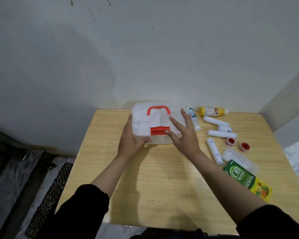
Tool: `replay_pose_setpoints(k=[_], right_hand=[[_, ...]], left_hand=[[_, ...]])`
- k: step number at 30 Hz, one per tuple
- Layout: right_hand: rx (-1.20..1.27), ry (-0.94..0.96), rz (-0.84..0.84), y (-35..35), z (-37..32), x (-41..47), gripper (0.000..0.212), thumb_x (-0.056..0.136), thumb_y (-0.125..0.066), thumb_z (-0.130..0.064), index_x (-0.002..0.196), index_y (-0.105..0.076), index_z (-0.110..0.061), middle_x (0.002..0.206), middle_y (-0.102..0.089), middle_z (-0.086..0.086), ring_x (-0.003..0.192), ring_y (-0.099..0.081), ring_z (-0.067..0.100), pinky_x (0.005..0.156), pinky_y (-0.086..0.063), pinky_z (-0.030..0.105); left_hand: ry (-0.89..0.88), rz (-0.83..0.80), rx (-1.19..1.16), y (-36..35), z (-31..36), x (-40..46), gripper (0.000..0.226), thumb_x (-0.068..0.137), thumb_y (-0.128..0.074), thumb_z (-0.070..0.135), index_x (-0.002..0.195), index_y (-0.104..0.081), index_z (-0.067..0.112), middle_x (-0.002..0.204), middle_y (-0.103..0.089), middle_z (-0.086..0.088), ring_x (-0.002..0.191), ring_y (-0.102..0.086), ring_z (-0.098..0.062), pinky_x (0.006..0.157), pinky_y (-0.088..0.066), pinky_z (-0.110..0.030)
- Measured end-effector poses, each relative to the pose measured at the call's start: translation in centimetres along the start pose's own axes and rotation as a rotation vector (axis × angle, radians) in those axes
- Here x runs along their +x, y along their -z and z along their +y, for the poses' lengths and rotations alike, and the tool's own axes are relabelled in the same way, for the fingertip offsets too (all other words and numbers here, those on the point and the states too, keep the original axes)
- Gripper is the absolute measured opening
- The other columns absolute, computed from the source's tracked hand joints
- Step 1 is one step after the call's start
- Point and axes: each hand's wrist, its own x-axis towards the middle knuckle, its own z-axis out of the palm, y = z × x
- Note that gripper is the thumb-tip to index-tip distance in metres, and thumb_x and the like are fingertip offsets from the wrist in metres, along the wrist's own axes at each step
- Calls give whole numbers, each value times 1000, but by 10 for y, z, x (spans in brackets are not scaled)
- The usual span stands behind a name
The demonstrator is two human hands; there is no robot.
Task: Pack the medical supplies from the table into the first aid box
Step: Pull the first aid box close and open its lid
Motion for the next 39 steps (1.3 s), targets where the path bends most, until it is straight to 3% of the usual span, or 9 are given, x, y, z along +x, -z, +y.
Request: replay_pose_setpoints(k=[3, 7, 11, 15, 21, 27, 31, 35, 39], right_hand=[[10, -15, 3, 0, -3, 1, 51, 82, -65, -40, 130, -55, -27, 155, -24, 13, 145, -12, 35, 110, -30, 50], [2, -31, 3, 2, -2, 4, 48, 81, -68, -38, 126, -58, -27, 154, -28, 13, 144, -16, 35, 110, -34, 52], [-4, -38, 14, 4, -3, 7, 46, 81, -68, -40, 124, -60, -27, 152, -31, 12, 143, -21, 34, 107, -38, 52], [-6, -44, 18, 11, -9, 12, 44, 79, -69, -43, 121, -62, -29, 150, -36, 11, 141, -29, 31, 104, -41, 49], [34, -132, -21, 33, -29, 35, 45, 75, -71, -47, 117, -65, -30, 148, -40, 8, 138, -34, 24, 110, -32, 40], [60, -221, -84, 52, -46, 61, 47, 72, -74, -50, 112, -68, -27, 141, -48, 9, 133, -41, 19, 104, -38, 35], [95, -231, -90, 60, -54, 74, 43, 74, -75, -45, 110, -70, -22, 130, -60, 4, 130, -45, 13, 97, -33, 24], [110, -182, -85, 56, -57, 78, 41, 78, -73, -40, 115, -66, -24, 124, -64, -2, 120, -53, 12, 95, -36, 21], [200, -58, 51, 48, -54, 72, 21, 82, -72, -23, 103, -68, -21, 107, -65, -9, 116, -55, 11, 99, -41, 25]], left_hand=[[72, -22, -38, -2, 0, 2, 122, 66, -85, 34, 152, 1, 22, 152, -32, -2, 138, -33, -21, 107, -37, -36], [31, -4, -23, -3, -1, 3, 117, 66, -85, 31, 151, -3, 29, 149, -37, 1, 136, -37, -20, 104, -43, -45], [11, 21, -12, -3, 0, 3, 117, 67, -85, 27, 151, -4, 30, 149, -36, 2, 135, -37, -19, 103, -44, -44], [33, 13, -3, -3, 1, 2, 125, 67, -85, 30, 149, 9, 37, 150, -35, -2, 134, -38, -23, 103, -43, -43], [21, -1, -2, 2, 4, 5, 130, 64, -87, 28, 149, 10, 34, 152, -32, -2, 135, -38, -23, 96, -38, -29], [-79, -1, 119, 10, 12, 13, 141, 58, -90, 31, 147, 19, 23, 161, 5, 1, 147, -4, -17, 113, -25, -33], [-184, -26, 192, 13, 14, 19, 145, 59, -90, 27, 139, 32, 27, 157, 21, -3, 146, 13, -15, 114, -10, -24], [-282, -30, 245, 15, 16, 24, 145, 61, -89, 27, 139, 33, 40, 159, 15, -6, 146, 9, -13, 110, -19, -24], [-265, -54, 218, 16, 16, 30, 143, 58, -90, 26, 142, 26, 33, 159, 17, -3, 148, -6, -24, 109, -33, -31]])
